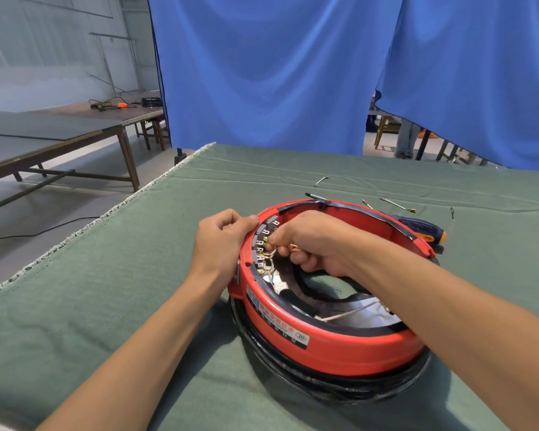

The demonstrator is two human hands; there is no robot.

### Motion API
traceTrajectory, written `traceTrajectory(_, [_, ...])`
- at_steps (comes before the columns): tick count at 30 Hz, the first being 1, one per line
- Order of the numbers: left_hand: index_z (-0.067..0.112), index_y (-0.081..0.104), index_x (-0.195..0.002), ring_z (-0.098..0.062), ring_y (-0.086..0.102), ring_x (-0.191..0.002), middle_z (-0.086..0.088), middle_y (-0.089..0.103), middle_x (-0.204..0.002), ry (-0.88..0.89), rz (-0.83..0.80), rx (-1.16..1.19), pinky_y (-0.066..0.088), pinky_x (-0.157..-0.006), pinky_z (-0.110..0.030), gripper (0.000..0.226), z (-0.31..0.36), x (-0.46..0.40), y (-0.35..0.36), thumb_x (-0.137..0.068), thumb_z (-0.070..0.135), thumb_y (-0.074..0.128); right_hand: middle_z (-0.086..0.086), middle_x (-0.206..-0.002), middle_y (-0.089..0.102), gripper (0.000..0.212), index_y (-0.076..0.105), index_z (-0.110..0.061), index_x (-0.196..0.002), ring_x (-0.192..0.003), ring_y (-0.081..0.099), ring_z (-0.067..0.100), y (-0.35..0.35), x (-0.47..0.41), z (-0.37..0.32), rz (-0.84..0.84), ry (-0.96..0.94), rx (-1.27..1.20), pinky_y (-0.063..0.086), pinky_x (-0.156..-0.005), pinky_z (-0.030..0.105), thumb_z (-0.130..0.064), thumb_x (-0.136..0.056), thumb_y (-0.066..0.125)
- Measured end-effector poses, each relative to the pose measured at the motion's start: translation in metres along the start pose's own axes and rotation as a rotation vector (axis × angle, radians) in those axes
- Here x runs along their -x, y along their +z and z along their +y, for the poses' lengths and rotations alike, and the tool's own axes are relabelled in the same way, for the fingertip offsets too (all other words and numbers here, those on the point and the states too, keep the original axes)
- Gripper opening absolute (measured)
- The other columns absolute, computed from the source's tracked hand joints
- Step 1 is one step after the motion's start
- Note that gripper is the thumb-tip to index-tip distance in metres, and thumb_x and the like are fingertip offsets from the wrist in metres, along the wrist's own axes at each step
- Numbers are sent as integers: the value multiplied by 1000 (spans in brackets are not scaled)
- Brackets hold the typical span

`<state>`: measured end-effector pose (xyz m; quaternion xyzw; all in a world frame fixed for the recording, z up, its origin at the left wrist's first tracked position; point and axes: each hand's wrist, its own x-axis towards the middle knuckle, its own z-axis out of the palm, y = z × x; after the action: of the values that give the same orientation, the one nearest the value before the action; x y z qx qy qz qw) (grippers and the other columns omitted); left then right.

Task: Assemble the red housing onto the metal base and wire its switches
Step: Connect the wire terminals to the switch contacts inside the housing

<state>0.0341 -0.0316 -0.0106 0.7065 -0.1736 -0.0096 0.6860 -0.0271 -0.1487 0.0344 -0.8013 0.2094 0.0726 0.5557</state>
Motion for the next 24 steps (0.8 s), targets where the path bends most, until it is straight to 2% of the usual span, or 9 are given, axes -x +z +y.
traceTrajectory(3, [1, 57, -73, -15, 54, -50, -10, 57, -61, -30, -29, 5, 43, -48, -21, 23, 0, 0, 0, -88, 17, 63, -4, -51, 46, 24, 61, -11, -70, -29, 33, 3, -4, 0, -2, 8, -25, 69, 22, -32, 12, -12, -92, 52])
traceTrajectory(5, [0, 59, -79, -19, 55, -56, -13, 57, -66, -63, -40, 19, 44, -54, -25, 21, 0, 0, 0, -88, 19, 62, -6, -48, 54, 17, 66, -9, -77, -31, 40, 5, -4, 2, -2, 75, -85, 199, 28, -34, 13, -16, -90, 57])
traceTrajectory(7, [-1, 59, -82, -21, 56, -58, -13, 59, -68, -85, -54, 26, 44, -57, -30, 22, 0, 0, 0, -89, 20, 62, -6, -56, 63, 10, 65, -13, -83, -34, 51, 7, -4, 7, 1, 161, -177, 354, 34, -35, 16, -21, -88, 61])
traceTrajectory(9, [-1, 60, -83, -20, 57, -58, -12, 59, -68, -87, -60, 25, 45, -56, -29, 23, 0, -1, 0, -89, 21, 62, -3, -67, 68, 8, 60, -21, -80, -45, 62, 10, -7, 12, 6, 240, -245, 418, 43, -40, 23, -25, -83, 66])
traceTrajectory(11, [-1, 60, -82, -19, 55, -57, -11, 58, -67, -85, -61, 18, 44, -54, -26, 22, 0, -1, 1, -89, 20, 62, -4, -76, 69, 11, 62, -24, -74, -67, 68, 15, -12, 17, 7, 295, -309, 459, 55, -59, 34, -28, -77, 72])
traceTrajectory(12, [0, 59, -80, -18, 53, -56, -11, 57, -66, -84, -59, 15, 43, -53, -25, 22, 0, -1, 2, -89, 20, 62, -5, -80, 69, 11, 64, -26, -71, -77, 67, 15, -13, 19, 6, 301, -348, 506, 55, -71, 38, -29, -75, 74])
traceTrajectory(14, [2, 56, -75, -18, 50, -56, -10, 54, -64, -83, -52, 16, 40, -54, -27, 21, 1, -2, 3, -88, 18, 63, -5, -80, 64, 6, 70, -30, -71, -83, 62, 14, -10, 24, 5, 276, -421, 571, 52, -79, 38, -30, -72, 76])
traceTrajectory(18, [2, 56, -73, -17, 49, -54, -9, 54, -62, -79, -45, 22, 40, -53, -26, 22, 1, -3, 4, -88, 16, 63, -8, -74, 51, 5, 74, -34, -77, -83, 55, 11, -3, 27, 5, 304, -471, 699, 48, -73, 33, -37, -74, 75])
traceTrajectory(24, [1, 58, -73, -17, 51, -53, -6, 56, -60, -80, -35, 10, 41, -55, -28, 23, -1, -3, 4, -87, 18, 64, -10, -76, 52, 10, 76, -33, -86, -85, 42, 11, -1, 24, 6, 347, -610, 866, 35, -68, 28, -39, -80, 71])
